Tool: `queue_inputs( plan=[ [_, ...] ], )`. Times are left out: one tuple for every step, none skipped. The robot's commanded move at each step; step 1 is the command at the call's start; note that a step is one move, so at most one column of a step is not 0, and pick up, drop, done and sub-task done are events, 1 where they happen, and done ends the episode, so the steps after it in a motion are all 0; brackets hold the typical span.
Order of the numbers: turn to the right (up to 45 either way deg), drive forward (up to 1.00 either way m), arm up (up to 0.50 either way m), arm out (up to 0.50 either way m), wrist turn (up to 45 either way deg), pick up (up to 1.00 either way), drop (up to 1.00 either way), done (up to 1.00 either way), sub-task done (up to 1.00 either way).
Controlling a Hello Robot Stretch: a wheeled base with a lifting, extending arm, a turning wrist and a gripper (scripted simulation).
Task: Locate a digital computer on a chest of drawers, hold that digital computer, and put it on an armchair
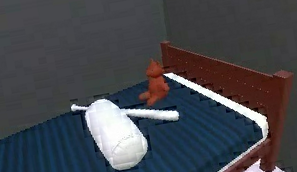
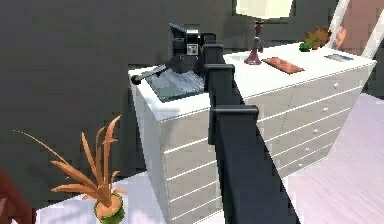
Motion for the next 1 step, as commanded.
queue_inputs(
  plan=[
    [0.0, 0.00, 0.00, 0.00, 12.0, 0.00, 0.00, 0.00, 0.00]
  ],
)
